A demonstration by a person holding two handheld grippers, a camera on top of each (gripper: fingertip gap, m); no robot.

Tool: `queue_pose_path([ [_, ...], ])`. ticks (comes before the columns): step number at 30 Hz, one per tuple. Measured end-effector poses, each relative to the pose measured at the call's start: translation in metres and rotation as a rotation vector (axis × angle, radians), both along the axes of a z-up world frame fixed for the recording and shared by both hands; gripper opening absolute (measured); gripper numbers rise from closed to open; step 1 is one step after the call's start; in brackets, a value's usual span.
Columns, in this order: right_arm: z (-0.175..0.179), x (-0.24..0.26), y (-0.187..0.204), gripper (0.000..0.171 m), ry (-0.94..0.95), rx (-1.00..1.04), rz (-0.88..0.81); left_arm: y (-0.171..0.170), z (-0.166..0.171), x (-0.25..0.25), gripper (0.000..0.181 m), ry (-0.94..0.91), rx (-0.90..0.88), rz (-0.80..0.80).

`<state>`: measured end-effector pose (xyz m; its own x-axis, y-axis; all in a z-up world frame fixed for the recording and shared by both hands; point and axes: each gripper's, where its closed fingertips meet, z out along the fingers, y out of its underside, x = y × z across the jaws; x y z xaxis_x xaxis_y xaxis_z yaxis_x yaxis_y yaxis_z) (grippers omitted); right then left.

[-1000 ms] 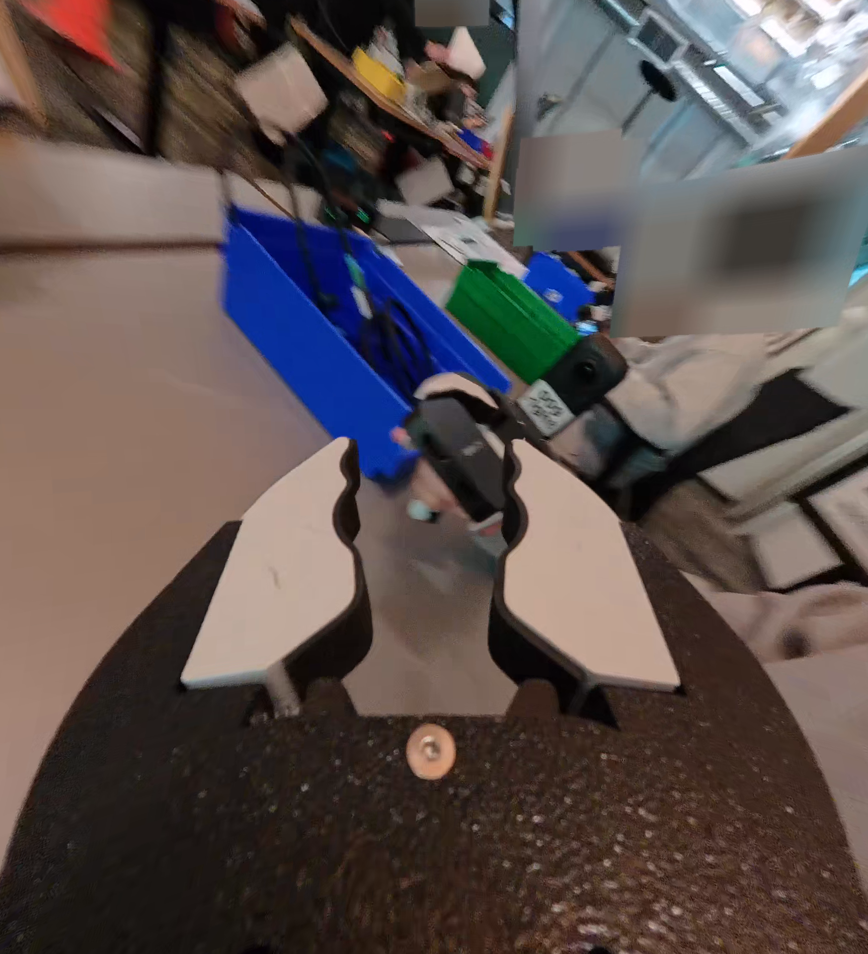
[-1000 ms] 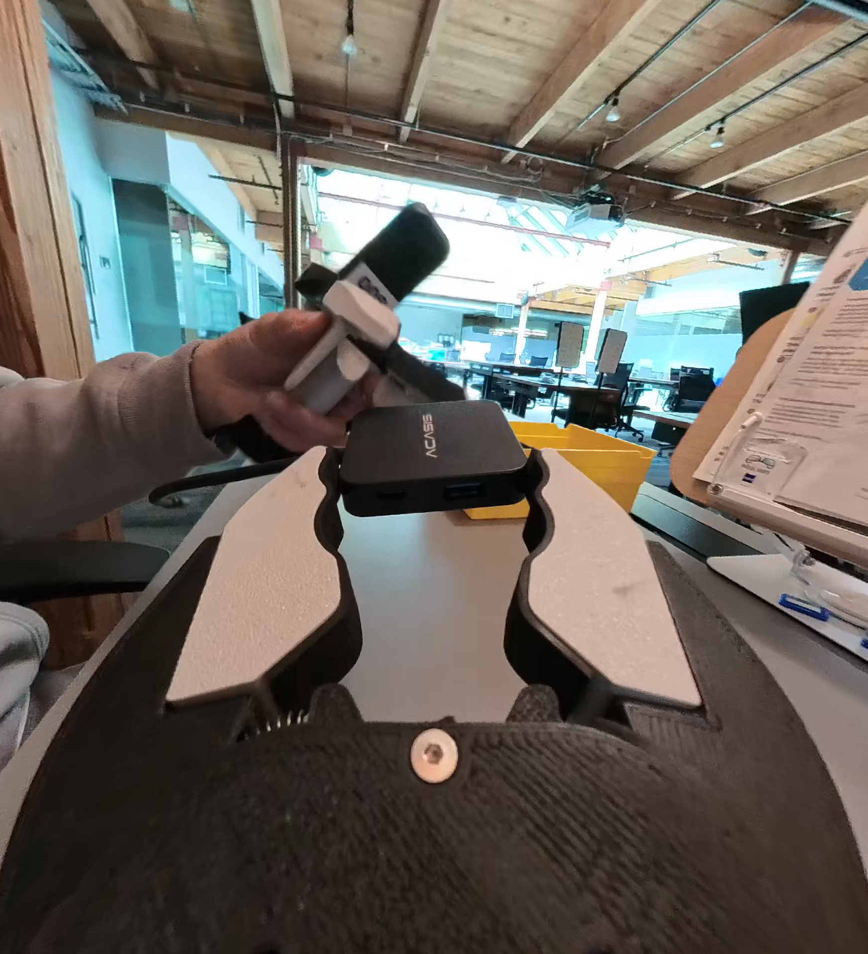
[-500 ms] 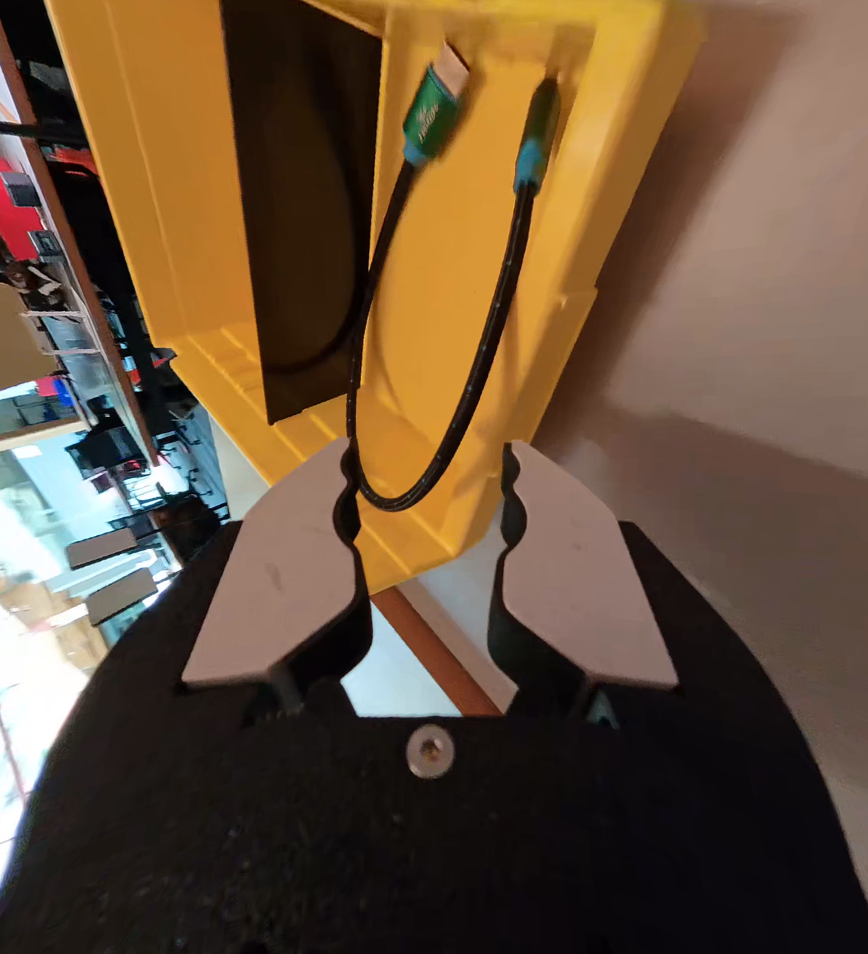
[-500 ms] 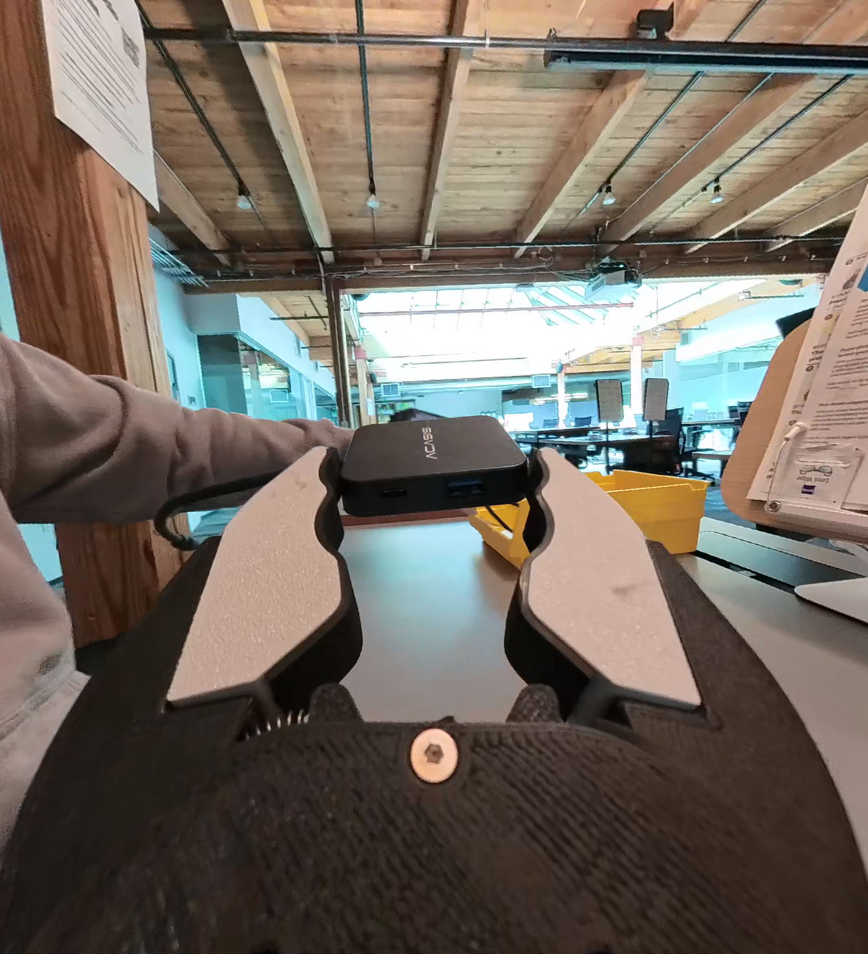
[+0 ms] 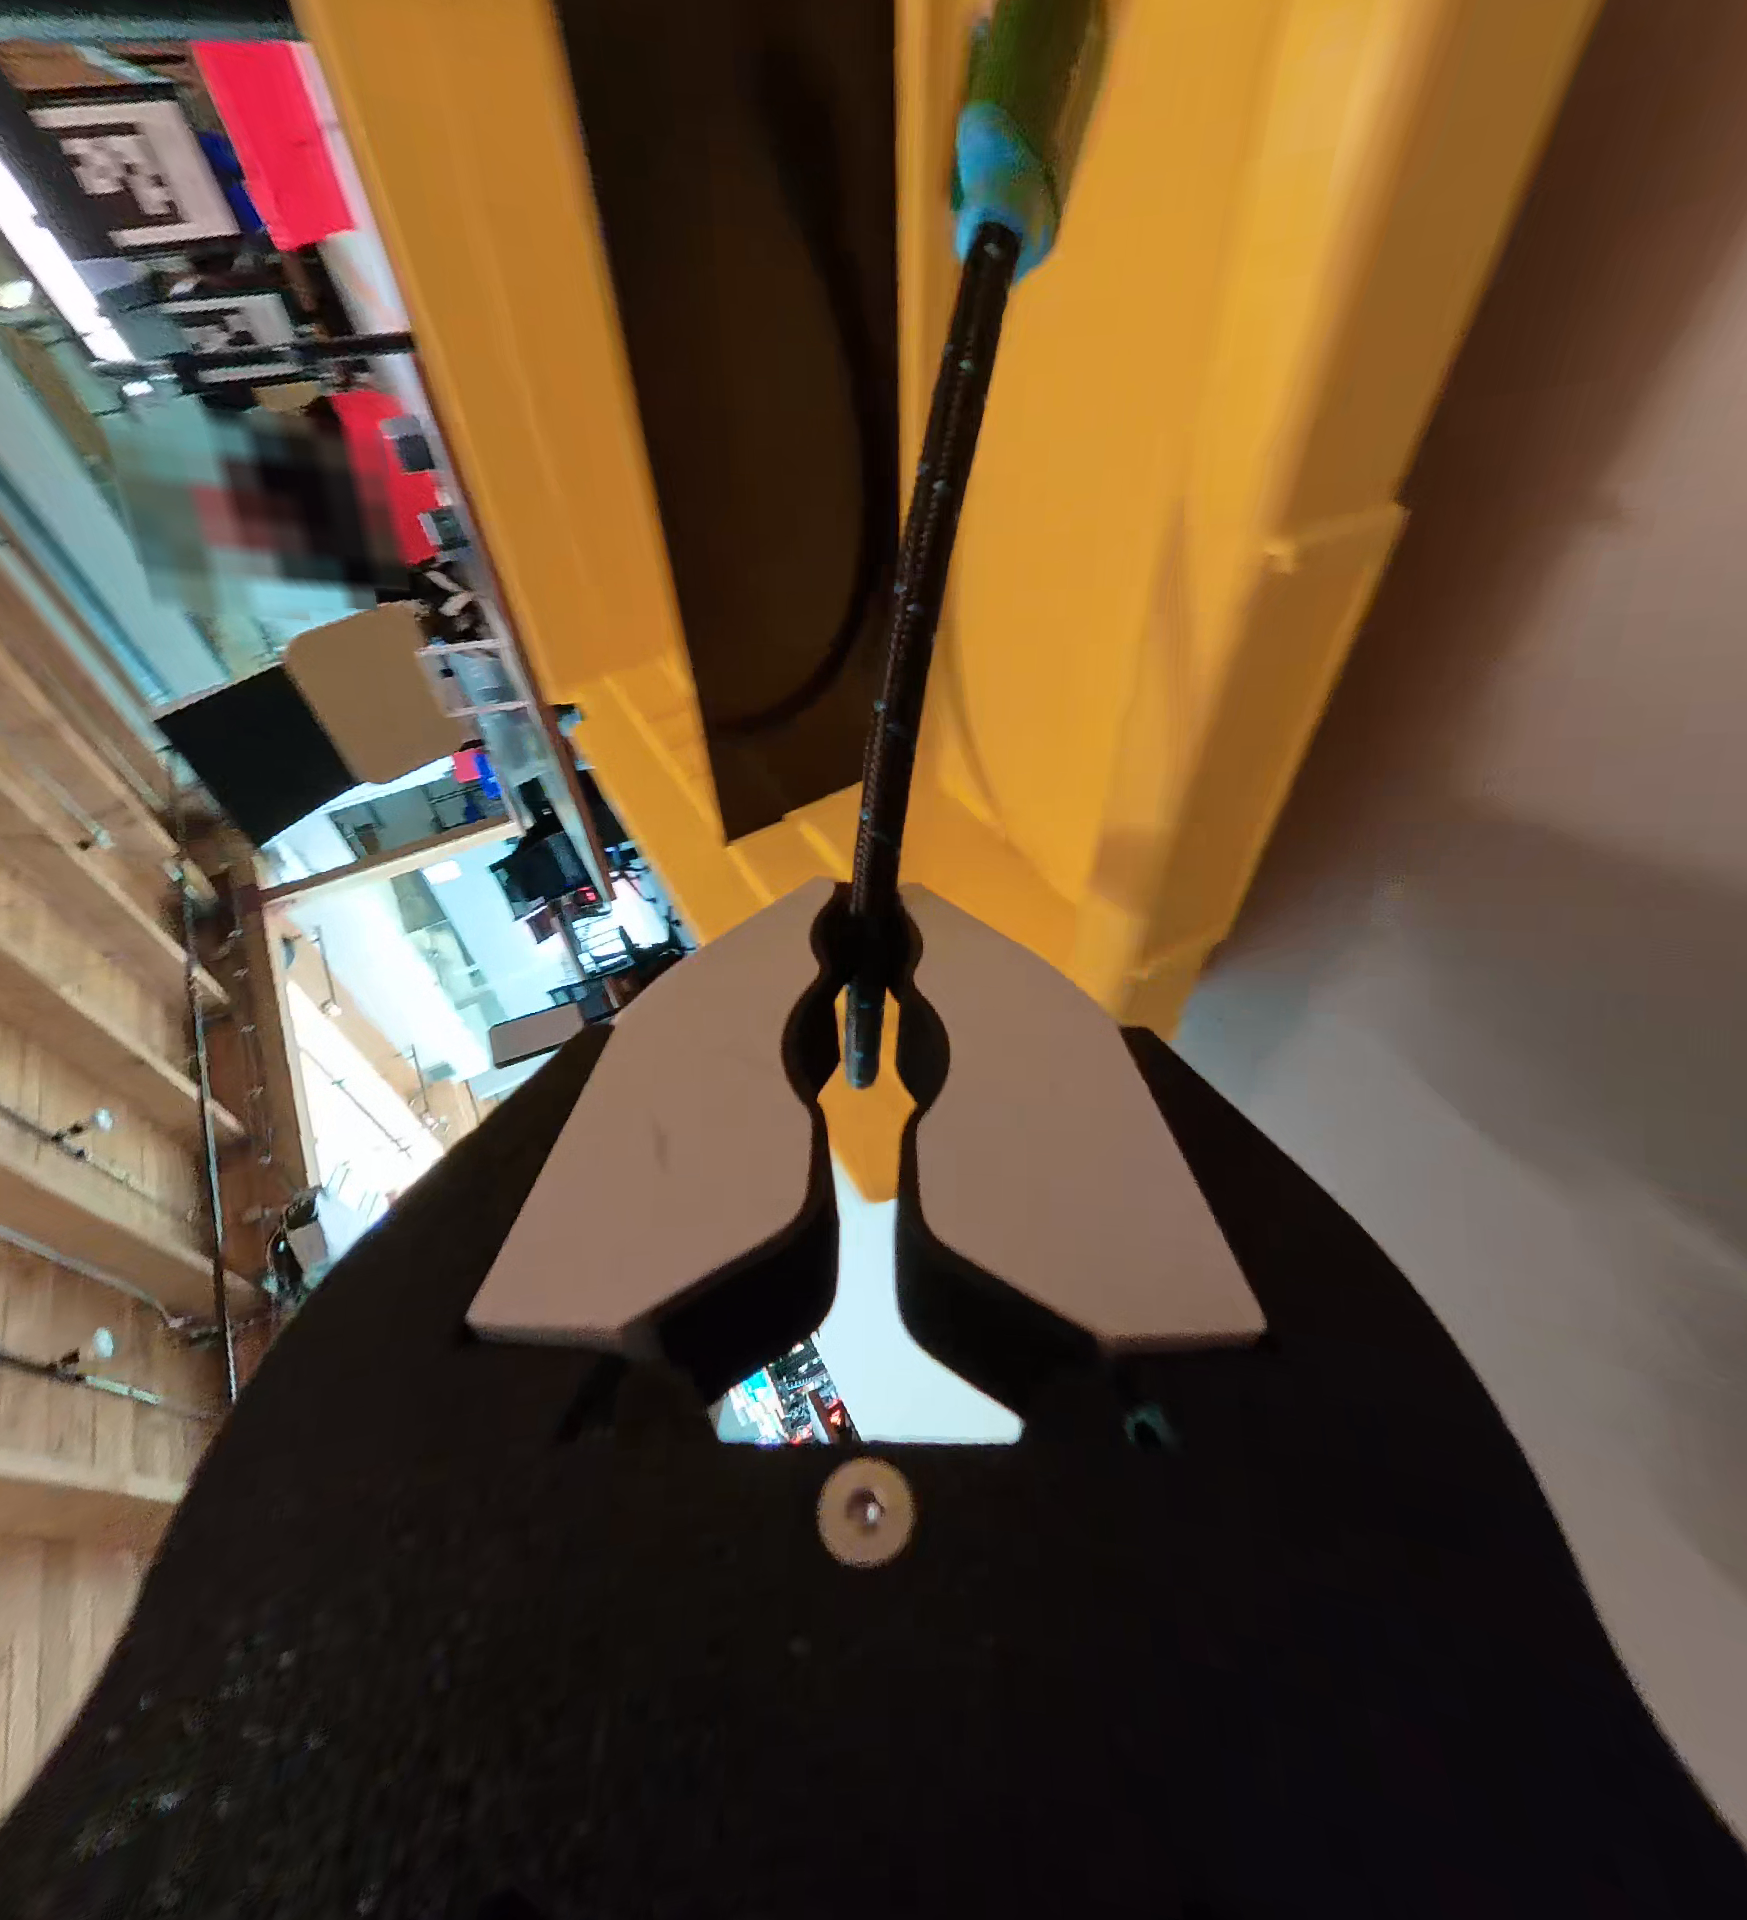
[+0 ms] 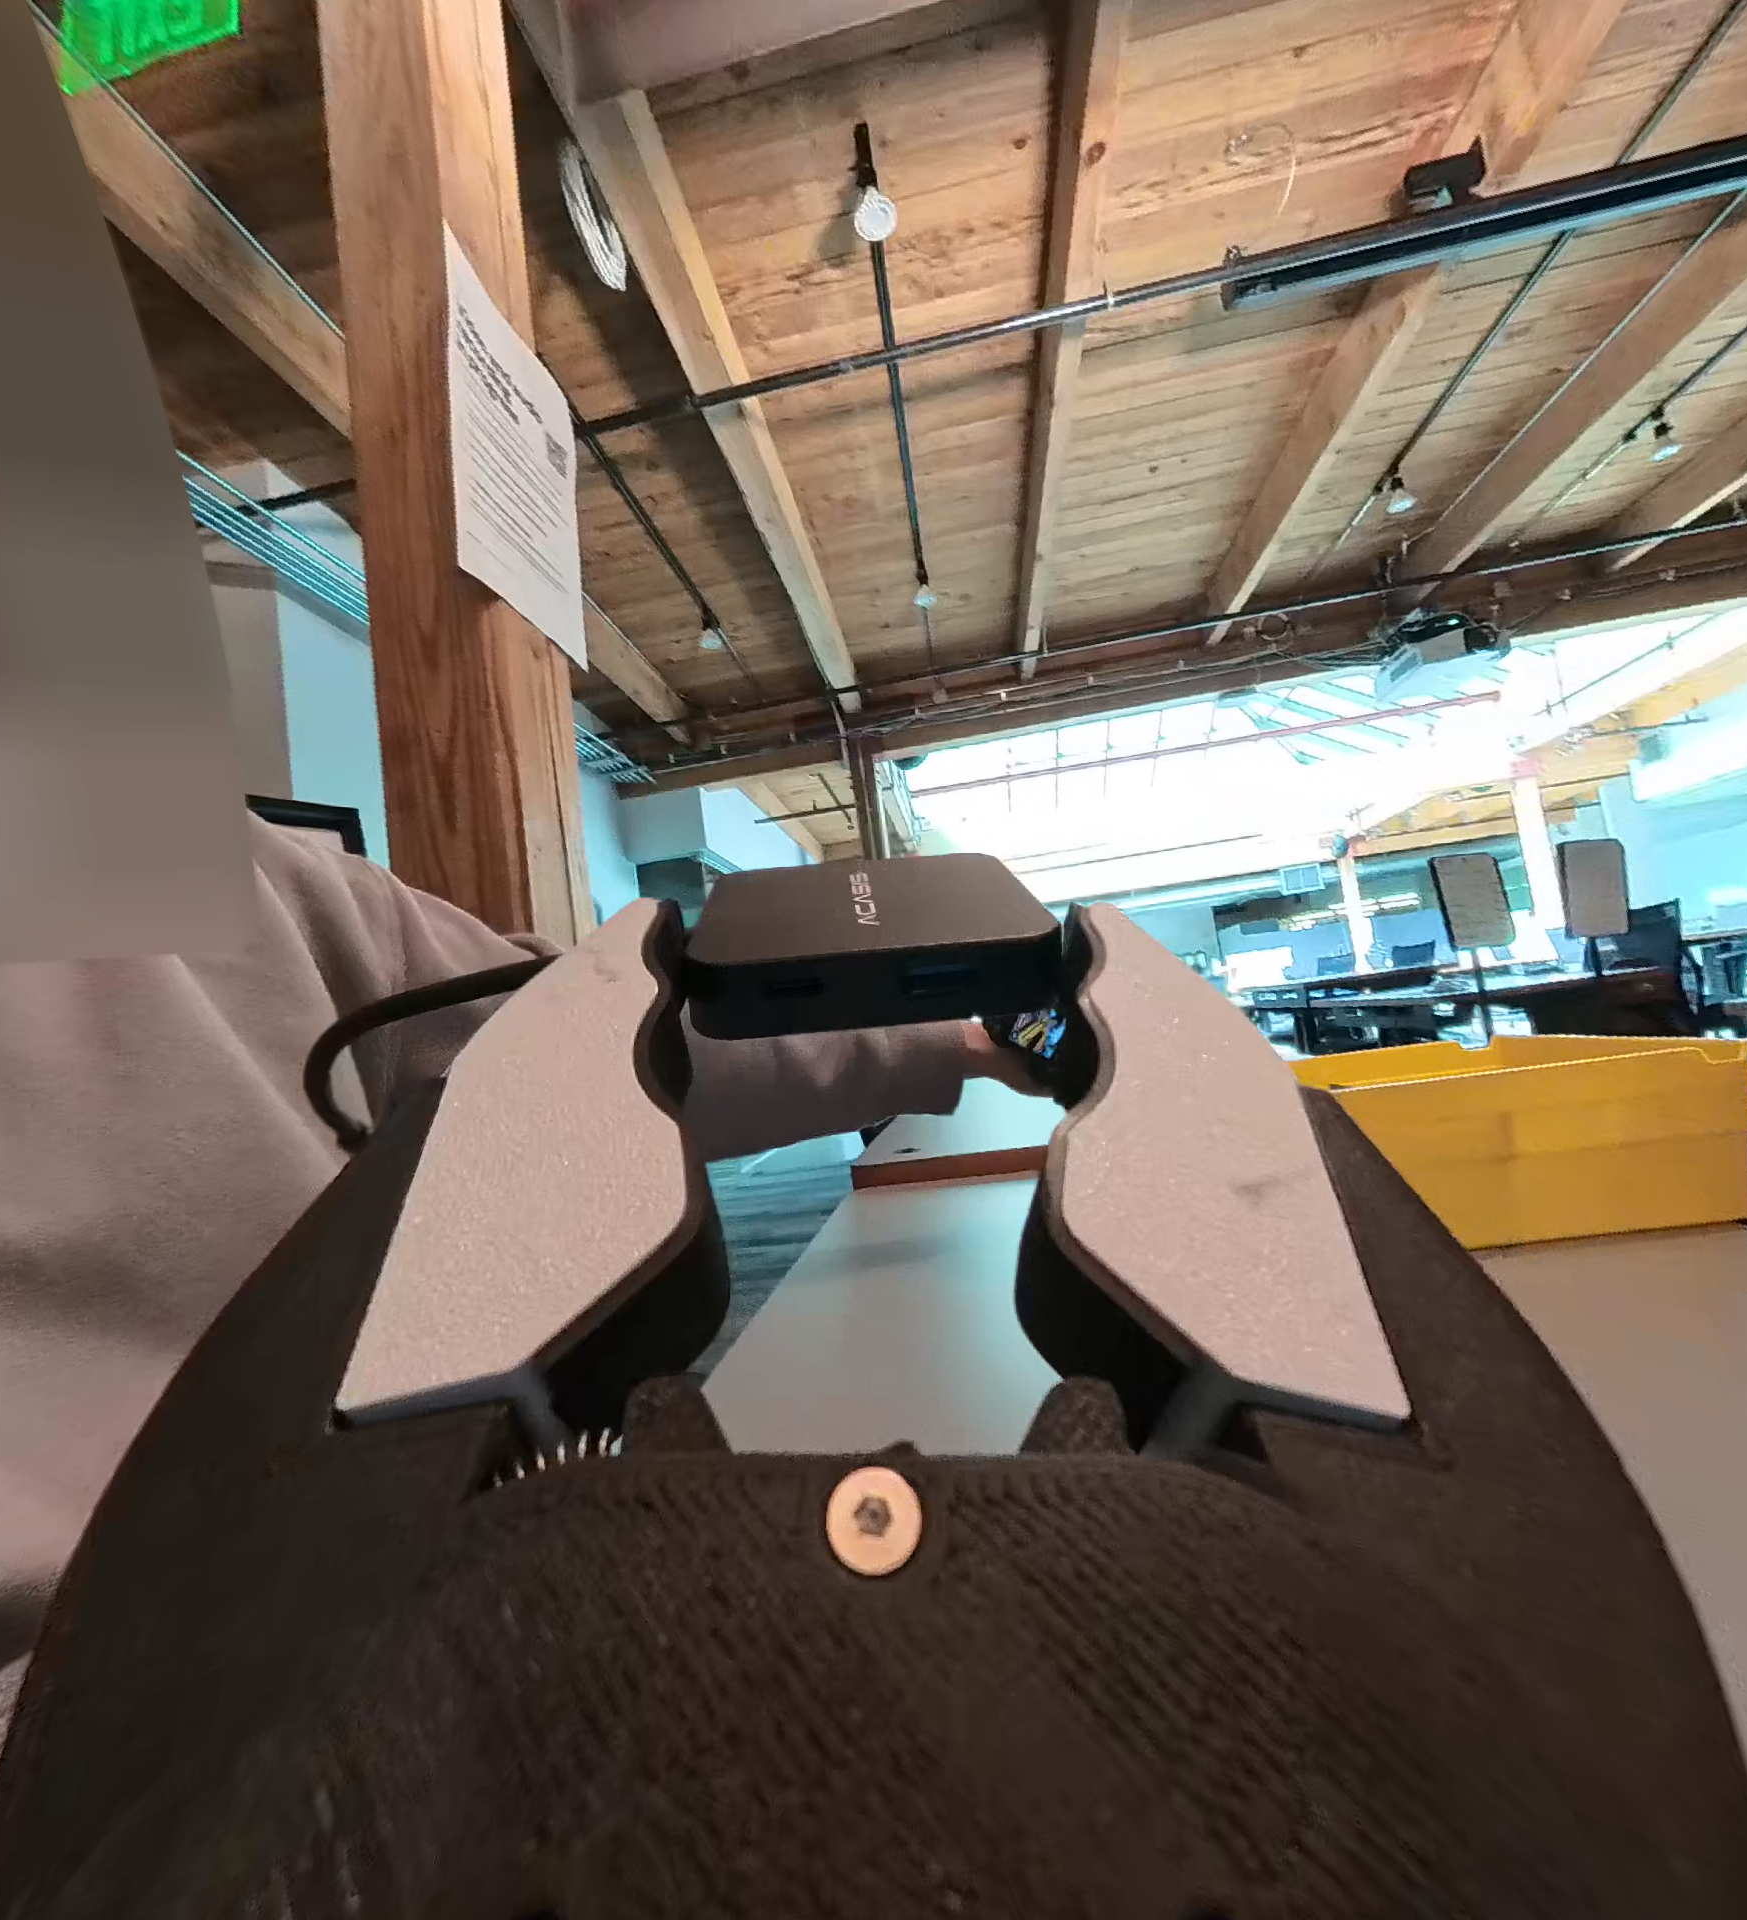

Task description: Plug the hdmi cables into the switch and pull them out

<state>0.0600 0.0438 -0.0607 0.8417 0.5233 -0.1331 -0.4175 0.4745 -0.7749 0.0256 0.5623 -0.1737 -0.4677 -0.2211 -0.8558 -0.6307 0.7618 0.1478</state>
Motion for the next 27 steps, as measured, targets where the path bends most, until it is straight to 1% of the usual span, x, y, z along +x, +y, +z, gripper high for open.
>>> queue_pose_path([
  [4,-0.002,-0.003,-0.001,0.07,-0.012,-0.012,-0.009,-0.018,0.054,0.0,0.004,-0.173,0.031,-0.008],
  [6,-0.003,-0.004,0.0,0.07,-0.015,-0.017,-0.014,-0.035,0.086,-0.005,0.004,-0.268,0.021,-0.004],
  [7,-0.004,-0.004,0.001,0.07,-0.016,-0.02,-0.019,-0.05,0.105,-0.008,0.004,-0.34,0.003,-0.013],
  [8,-0.005,-0.004,0.001,0.07,-0.018,-0.025,-0.022,-0.071,0.125,-0.012,0.004,-0.42,-0.044,-0.034],
  [9,-0.006,-0.005,0.001,0.07,-0.022,-0.028,-0.023,-0.1,0.144,-0.017,0.003,-0.503,-0.106,-0.079],
  [10,-0.006,-0.005,0.001,0.07,-0.028,-0.03,-0.032,-0.135,0.158,-0.021,0.003,-0.573,-0.176,-0.148],
  [11,-0.006,-0.004,0.0,0.07,-0.031,-0.028,-0.042,-0.172,0.163,-0.025,0.003,-0.607,-0.251,-0.229],
  [12,-0.004,-0.003,-0.002,0.07,-0.03,-0.019,-0.047,-0.209,0.159,-0.028,0.003,-0.603,-0.309,-0.306],
  [14,-0.001,-0.001,-0.006,0.07,-0.03,0.004,-0.065,-0.267,0.133,-0.032,0.003,-0.552,-0.311,-0.423],
  [16,0.0,0.0,-0.009,0.07,-0.031,0.012,-0.075,-0.311,0.091,-0.033,0.003,-0.507,-0.318,-0.517],
  [18,-0.002,0.001,-0.01,0.07,-0.032,0.002,-0.091,-0.34,0.044,-0.03,0.003,-0.461,-0.361,-0.581],
  [21,-0.006,-0.002,-0.011,0.07,-0.04,-0.014,-0.092,-0.359,-0.017,-0.026,0.003,-0.33,-0.306,-0.611],
  [23,-0.01,-0.005,-0.01,0.07,-0.055,-0.037,-0.096,-0.368,-0.047,-0.027,0.003,-0.238,-0.4,-0.604],
  [25,-0.014,-0.006,-0.009,0.07,-0.066,-0.054,-0.096,-0.369,-0.064,-0.027,0.004,-0.154,-0.502,-0.566],
  [26,-0.015,-0.007,-0.008,0.07,-0.07,-0.062,-0.094,-0.37,-0.068,-0.028,0.008,-0.109,-0.56,-0.553],
  [27,-0.016,-0.008,-0.007,0.07,-0.076,-0.067,-0.093,-0.37,-0.067,-0.029,0.02,-0.091,-0.617,-0.539],
])
